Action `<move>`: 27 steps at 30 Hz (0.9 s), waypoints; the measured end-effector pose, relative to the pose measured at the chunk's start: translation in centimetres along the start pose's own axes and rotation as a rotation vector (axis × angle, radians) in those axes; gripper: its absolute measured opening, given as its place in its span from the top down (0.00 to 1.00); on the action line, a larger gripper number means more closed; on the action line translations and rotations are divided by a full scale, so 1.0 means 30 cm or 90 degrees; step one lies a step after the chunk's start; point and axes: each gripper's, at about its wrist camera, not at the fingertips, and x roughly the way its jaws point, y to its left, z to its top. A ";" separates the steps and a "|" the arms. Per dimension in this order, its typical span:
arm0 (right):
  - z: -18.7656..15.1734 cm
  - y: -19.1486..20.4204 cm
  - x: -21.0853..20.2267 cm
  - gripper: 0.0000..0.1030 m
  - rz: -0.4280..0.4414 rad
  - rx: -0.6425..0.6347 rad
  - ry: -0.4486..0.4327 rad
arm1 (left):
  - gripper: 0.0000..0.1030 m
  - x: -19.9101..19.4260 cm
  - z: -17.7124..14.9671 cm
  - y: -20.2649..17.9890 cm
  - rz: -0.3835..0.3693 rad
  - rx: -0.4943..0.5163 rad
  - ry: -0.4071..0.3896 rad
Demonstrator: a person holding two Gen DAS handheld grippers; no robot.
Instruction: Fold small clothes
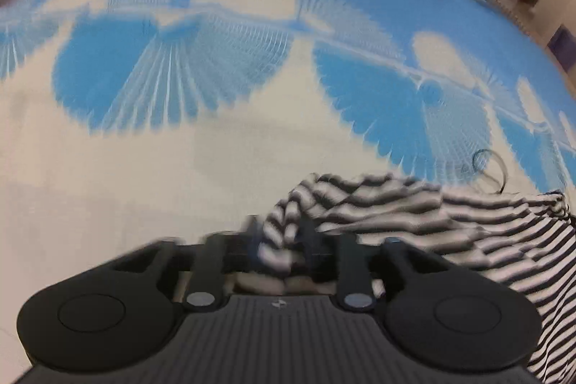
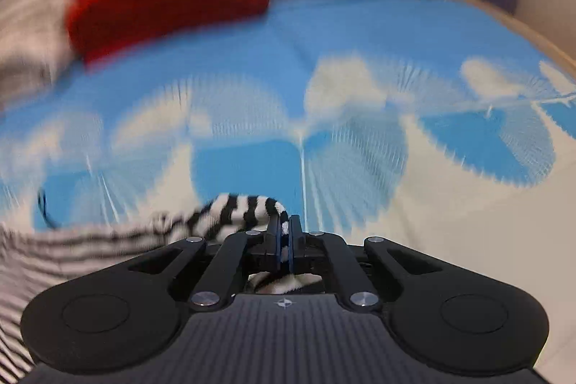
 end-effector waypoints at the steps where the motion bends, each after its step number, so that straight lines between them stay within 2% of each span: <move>1: -0.015 0.008 0.018 0.95 -0.009 -0.009 0.019 | 0.59 -0.021 0.007 0.007 0.004 -0.007 -0.003; 3: -0.016 0.001 -0.013 0.85 -0.018 -0.008 0.009 | 0.55 -0.083 0.019 0.027 -0.007 -0.027 -0.007; 4: -0.010 -0.013 -0.043 0.78 -0.013 0.006 0.002 | 0.52 -0.119 0.018 0.039 -0.020 -0.034 -0.014; 5: -0.007 -0.036 -0.079 0.72 0.002 0.026 -0.006 | 0.52 -0.162 0.014 0.054 -0.031 -0.040 -0.016; 7: -0.007 -0.090 -0.154 0.66 0.032 0.064 -0.005 | 0.52 -0.242 0.011 0.081 -0.031 -0.060 -0.003; 9: -0.004 -0.145 -0.239 0.66 0.057 0.104 -0.005 | 0.52 -0.332 -0.011 0.111 -0.038 -0.091 0.001; 12: -0.049 -0.215 -0.356 0.62 0.101 0.149 0.003 | 0.52 -0.462 -0.098 0.154 -0.105 -0.104 -0.005; 14: -0.113 -0.243 -0.406 0.58 0.124 0.150 0.026 | 0.51 -0.502 -0.188 0.180 -0.122 -0.110 0.010; 18: -0.264 -0.267 -0.402 0.55 0.142 0.161 0.096 | 0.51 -0.458 -0.342 0.190 -0.092 -0.109 0.056; 20: -0.337 -0.283 -0.369 0.55 0.138 0.183 0.144 | 0.51 -0.388 -0.385 0.197 -0.094 -0.124 0.134; 21: -0.361 -0.289 -0.351 0.55 0.129 0.190 0.173 | 0.51 -0.375 -0.385 0.194 -0.097 -0.117 0.136; 23: -0.378 -0.289 -0.353 0.55 0.118 0.185 0.174 | 0.51 -0.364 -0.377 0.178 -0.087 -0.086 0.126; 27: -0.397 -0.266 -0.341 0.56 0.106 0.148 0.182 | 0.52 -0.293 -0.407 0.157 -0.055 -0.049 0.196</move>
